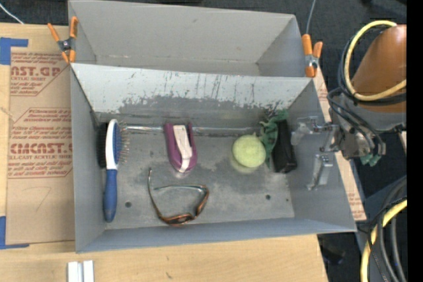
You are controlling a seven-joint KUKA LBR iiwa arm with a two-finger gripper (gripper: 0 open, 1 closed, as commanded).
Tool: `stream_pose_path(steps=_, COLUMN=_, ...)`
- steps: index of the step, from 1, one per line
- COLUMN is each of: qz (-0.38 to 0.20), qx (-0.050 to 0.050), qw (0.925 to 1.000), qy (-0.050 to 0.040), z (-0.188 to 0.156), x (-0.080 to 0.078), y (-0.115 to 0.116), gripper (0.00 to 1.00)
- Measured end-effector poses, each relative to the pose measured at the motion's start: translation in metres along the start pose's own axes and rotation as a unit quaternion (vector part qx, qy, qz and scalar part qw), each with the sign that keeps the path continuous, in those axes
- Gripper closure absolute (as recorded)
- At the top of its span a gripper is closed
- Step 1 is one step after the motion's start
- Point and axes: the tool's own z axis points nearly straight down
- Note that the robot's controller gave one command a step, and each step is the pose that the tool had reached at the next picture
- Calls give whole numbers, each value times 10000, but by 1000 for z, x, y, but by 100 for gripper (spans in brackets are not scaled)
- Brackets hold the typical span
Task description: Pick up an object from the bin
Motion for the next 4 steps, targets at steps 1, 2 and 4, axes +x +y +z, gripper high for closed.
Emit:
stream_pose_path(steps=1, qz=-12, qx=7, qw=10000, qy=-42, z=-5, x=-2, y=1, gripper=0)
stream_pose_path(steps=2, qz=1024, qx=-4, qw=9947, qy=-39, z=76, x=-37, y=15, gripper=0)
stream_pose_path(steps=4, qz=2254, qx=-14, qw=9743, qy=-30, z=106, x=-82, y=48, gripper=0)
